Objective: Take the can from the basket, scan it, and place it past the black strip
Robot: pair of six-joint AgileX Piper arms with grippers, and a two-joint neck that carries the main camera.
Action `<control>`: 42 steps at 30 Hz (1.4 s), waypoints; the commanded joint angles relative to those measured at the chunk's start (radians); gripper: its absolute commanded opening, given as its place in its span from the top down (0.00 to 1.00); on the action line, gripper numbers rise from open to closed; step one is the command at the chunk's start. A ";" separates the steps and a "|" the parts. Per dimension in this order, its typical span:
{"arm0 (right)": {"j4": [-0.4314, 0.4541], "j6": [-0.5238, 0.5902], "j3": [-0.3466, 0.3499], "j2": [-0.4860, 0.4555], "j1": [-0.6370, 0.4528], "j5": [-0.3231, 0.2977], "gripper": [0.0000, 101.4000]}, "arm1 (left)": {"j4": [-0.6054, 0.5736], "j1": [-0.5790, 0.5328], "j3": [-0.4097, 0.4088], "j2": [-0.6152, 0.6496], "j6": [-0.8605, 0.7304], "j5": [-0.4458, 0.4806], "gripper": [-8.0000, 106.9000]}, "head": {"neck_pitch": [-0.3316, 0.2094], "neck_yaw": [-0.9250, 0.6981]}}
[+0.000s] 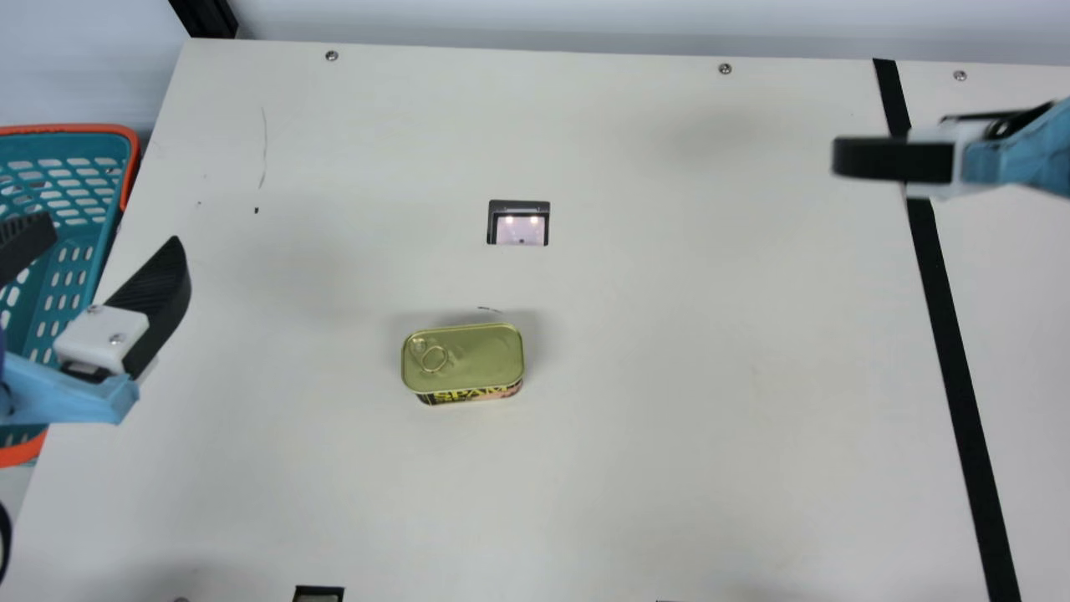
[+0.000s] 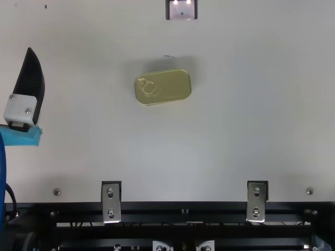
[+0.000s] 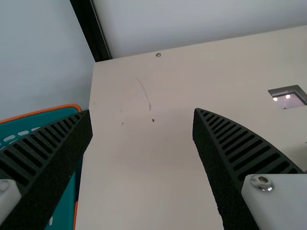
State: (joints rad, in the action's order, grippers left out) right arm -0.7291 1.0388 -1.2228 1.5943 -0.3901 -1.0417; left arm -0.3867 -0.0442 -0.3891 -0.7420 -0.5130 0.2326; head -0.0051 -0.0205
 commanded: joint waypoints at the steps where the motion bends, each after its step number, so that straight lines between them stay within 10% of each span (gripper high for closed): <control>1: -0.013 0.120 0.041 0.030 -0.002 -0.036 0.00 | 0.000 0.000 0.000 0.000 0.000 0.000 0.15 | -0.001 0.004; 12: -0.073 0.395 0.170 0.126 -0.024 -0.178 0.00 | 0.000 0.000 0.000 0.000 0.000 0.000 0.15 | -0.001 0.004; 28: -0.283 0.808 0.412 0.180 0.081 -0.178 0.00 | 0.000 0.000 0.000 0.000 0.000 0.000 0.15 | -0.001 0.004; 42: -0.316 0.910 0.459 0.154 0.098 -0.177 0.00 | 0.000 0.000 0.000 0.000 0.000 0.000 0.15 | -0.001 0.004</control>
State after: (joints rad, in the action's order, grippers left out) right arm -1.0471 1.9487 -0.7642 1.7483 -0.2920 -1.2199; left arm -0.3867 -0.0442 -0.3891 -0.7420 -0.5130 0.2326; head -0.0051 -0.0205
